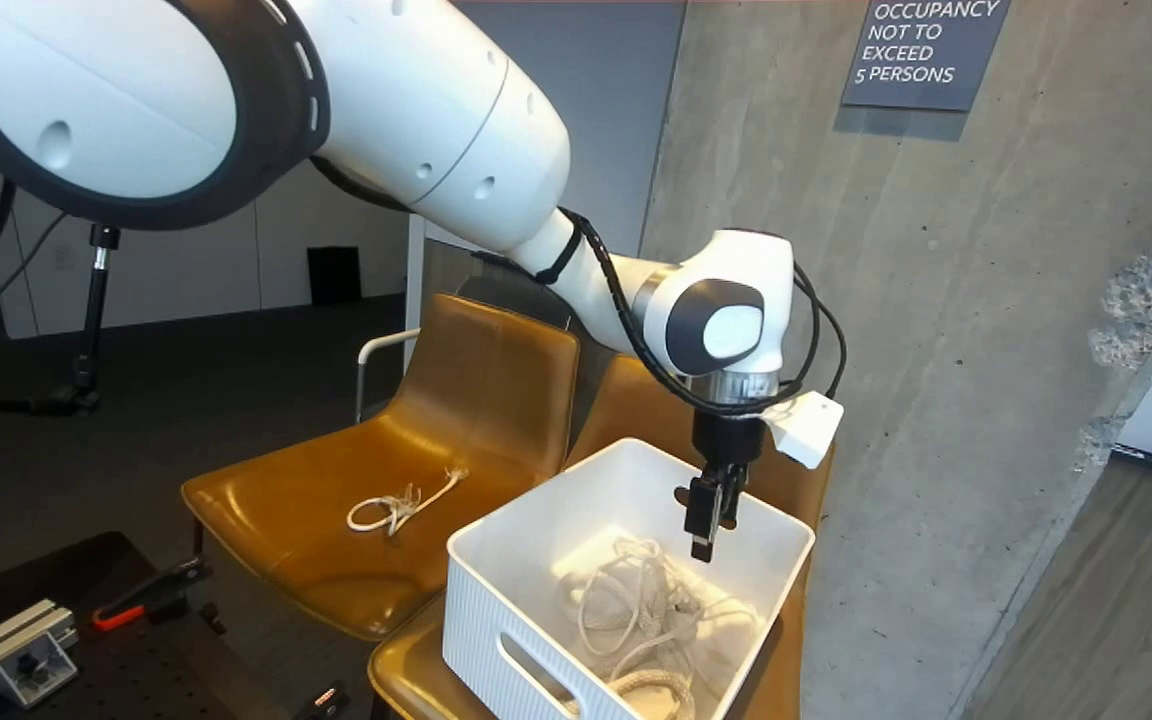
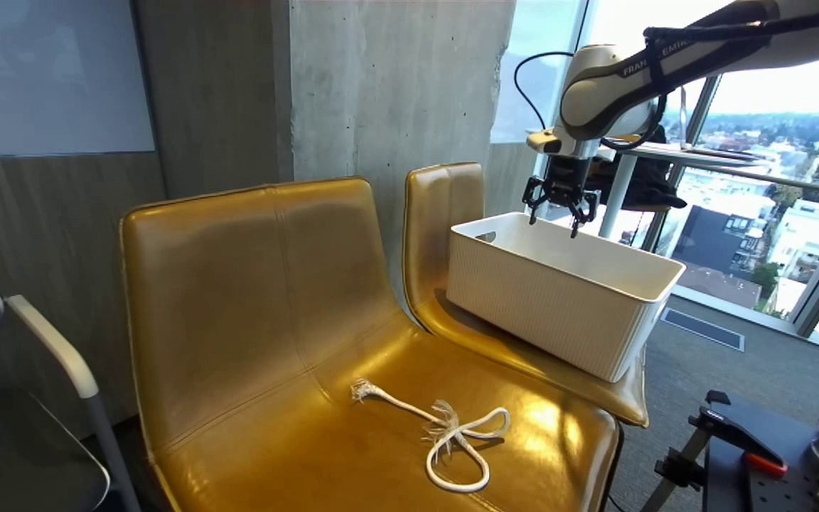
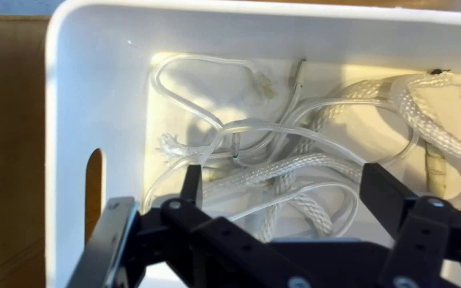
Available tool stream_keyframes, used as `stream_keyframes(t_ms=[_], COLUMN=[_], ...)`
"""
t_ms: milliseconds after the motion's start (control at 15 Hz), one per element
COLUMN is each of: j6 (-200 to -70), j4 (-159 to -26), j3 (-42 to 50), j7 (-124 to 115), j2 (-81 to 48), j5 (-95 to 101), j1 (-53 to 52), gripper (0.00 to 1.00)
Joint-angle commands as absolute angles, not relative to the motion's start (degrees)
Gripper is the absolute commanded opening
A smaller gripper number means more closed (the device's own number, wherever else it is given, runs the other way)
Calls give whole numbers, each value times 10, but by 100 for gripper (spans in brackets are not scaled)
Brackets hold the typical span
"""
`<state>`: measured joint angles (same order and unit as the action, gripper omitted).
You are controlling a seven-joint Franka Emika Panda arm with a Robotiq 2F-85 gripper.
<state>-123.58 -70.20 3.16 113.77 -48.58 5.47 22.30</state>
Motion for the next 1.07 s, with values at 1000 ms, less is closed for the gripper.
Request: stream_keyframes(t_ms=[1000], j6=[-1244], j4=[-813], j3=[26], j7=[1147], j2=[-522], j5=[37], j1=[248], gripper=[100])
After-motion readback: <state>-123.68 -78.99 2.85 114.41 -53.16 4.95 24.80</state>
